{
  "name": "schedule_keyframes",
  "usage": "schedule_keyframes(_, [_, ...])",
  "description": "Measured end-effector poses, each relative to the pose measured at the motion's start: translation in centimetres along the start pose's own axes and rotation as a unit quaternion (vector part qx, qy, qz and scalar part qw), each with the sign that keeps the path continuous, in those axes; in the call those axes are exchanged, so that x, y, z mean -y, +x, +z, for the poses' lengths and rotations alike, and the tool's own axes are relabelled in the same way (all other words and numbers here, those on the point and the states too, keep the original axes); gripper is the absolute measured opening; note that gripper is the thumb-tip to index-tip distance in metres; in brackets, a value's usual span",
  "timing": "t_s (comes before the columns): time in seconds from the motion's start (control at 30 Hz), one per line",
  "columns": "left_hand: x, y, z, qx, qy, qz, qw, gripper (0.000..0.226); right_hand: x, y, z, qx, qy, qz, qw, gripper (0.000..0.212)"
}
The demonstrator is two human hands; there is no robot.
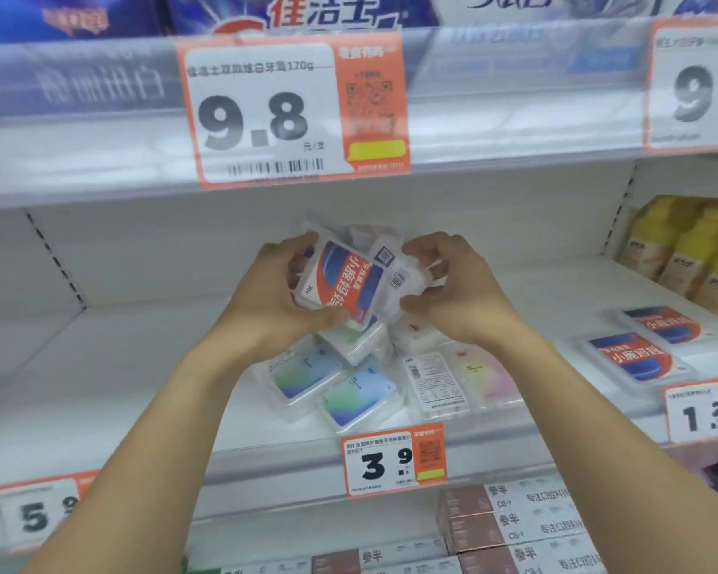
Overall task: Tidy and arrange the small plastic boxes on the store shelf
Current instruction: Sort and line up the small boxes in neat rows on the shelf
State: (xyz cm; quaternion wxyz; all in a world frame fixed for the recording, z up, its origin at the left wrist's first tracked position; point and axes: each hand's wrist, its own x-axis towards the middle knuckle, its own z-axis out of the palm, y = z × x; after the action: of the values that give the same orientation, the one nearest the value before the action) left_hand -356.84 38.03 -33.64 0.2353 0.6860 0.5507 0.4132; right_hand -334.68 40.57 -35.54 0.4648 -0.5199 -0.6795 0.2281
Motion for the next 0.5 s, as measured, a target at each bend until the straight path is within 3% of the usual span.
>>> schedule_keyframes(0.1, [-0.1, -0.4, -0.6, 0.015, -0.019, -0.027, 0.999, 0.062, 0.4, -0.2, -0.6, 0.001, 0.064, 0.041, 0.997, 0.059])
schedule_keyframes(0.2, [0.1, -0.8, -0.9, 0.019, -0.057, -0.068, 0.996, 0.064, 0.9, -0.7, -1.3, 0.0, 0.124, 0.04, 0.991, 0.045])
schedule_keyframes(0.3, [0.1, -0.9, -0.9, -0.032, -0.087, -0.084, 0.992, 0.059, 1.3, -1.3, -1.2, -0.032, 0.159, -0.002, 0.987, 0.04])
schedule_keyframes(0.37, [0.0, -0.9, -0.5, -0.05, -0.163, -0.109, 0.979, 0.048, 1.3, -1.6, -0.9, -0.061, 0.191, -0.041, 0.979, 0.036])
schedule_keyframes(0.5, [0.1, -1.2, 0.1, -0.031, -0.316, -0.151, 0.936, 0.047, 0.5, -2.1, -0.1, -0.066, 0.244, -0.076, 0.964, 0.029])
